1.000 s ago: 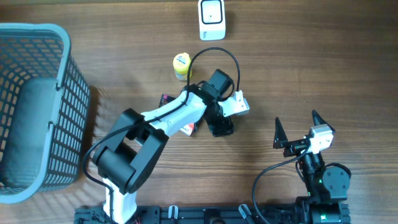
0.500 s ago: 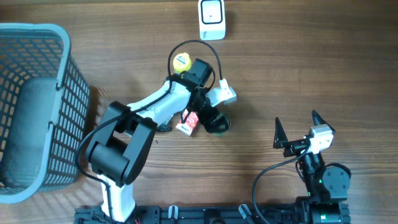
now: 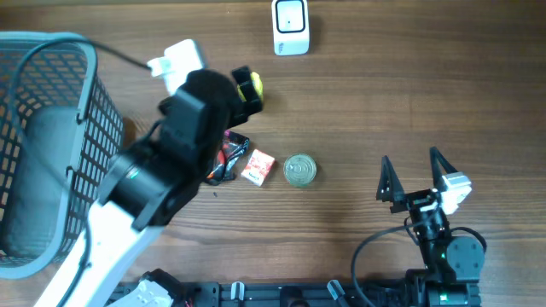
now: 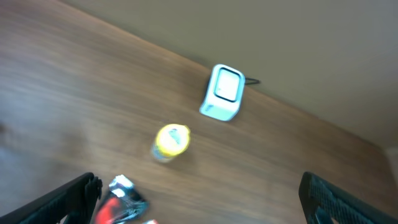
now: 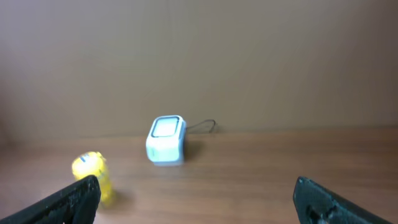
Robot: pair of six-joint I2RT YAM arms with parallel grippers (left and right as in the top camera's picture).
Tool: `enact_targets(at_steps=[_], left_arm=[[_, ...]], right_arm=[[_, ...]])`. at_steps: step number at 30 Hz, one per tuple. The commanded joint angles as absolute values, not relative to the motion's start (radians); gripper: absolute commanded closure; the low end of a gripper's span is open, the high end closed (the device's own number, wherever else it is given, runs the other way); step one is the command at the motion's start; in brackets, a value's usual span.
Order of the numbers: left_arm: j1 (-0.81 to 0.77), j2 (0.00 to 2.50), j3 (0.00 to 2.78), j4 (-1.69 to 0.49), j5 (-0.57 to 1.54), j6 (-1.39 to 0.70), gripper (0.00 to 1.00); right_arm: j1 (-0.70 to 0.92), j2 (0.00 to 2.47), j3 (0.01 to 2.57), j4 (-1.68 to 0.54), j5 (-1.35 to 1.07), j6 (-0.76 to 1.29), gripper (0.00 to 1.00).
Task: Scan the item barcode
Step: 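Retract the left arm toward the basket and swing the right arm in, then lower the right gripper over the tin can and grasp it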
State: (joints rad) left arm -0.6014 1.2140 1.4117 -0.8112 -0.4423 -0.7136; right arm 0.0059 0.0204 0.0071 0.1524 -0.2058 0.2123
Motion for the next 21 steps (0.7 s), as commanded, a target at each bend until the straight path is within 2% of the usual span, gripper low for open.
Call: enact_targets(at_steps=[1,2,4,5,8,11,13,14,17,21], left_arm=[[-0.604,1.125,1.421,-0.899,-0.574,-0.703,0.0],[-0.604,1.107,1.421,-0.921,-0.618,-0.703,0.0],[-0.604,1.092,1.421,-0.94,-0.669,-0.683,0.0],[-0.604,1.095,1.42,-0.942,-0.687,-0.649,0.0],[-0.604,1.1,1.42,-0.946,-0.746,-0.632,0.0],[-0.604,1.049,1.42,-0.976,-0.822,-0.636,0.0],[-0.604,0.974,1.42,-1.009,-0.859,-0.636,0.0],[-0.604,0.944,1.42,-1.024,-0.858,-0.636,0.0],[-0.604,0.855,1.412,-1.109,-0.859,-0.643,0.0],[-0.604,0.811,1.36,-1.145,-0.864,-0.644,0.0]], right_arm=[[0.009,0.046,0.091,0.075,-0.361,0.442,0.0],[0.009,0.109,0.158,-0.072,-0.38,0.444,0.0],[0.009,0.278,0.307,-0.217,-0.388,0.36,0.0],[0.009,0.399,0.427,-0.271,-0.375,0.282,0.0],[0.009,0.867,0.907,-0.628,-0.314,0.08,0.0],[0.009,1.272,1.308,-0.963,-0.557,-0.178,0.0],[0.01,1.479,1.397,-0.966,-0.771,-0.254,0.0],[0.019,1.531,1.403,-0.954,-0.798,-0.278,0.0],[0.136,1.645,1.422,-0.958,-0.517,-0.289,0.0],[0.351,1.668,1.421,-0.878,-0.318,-0.387,0.0]])
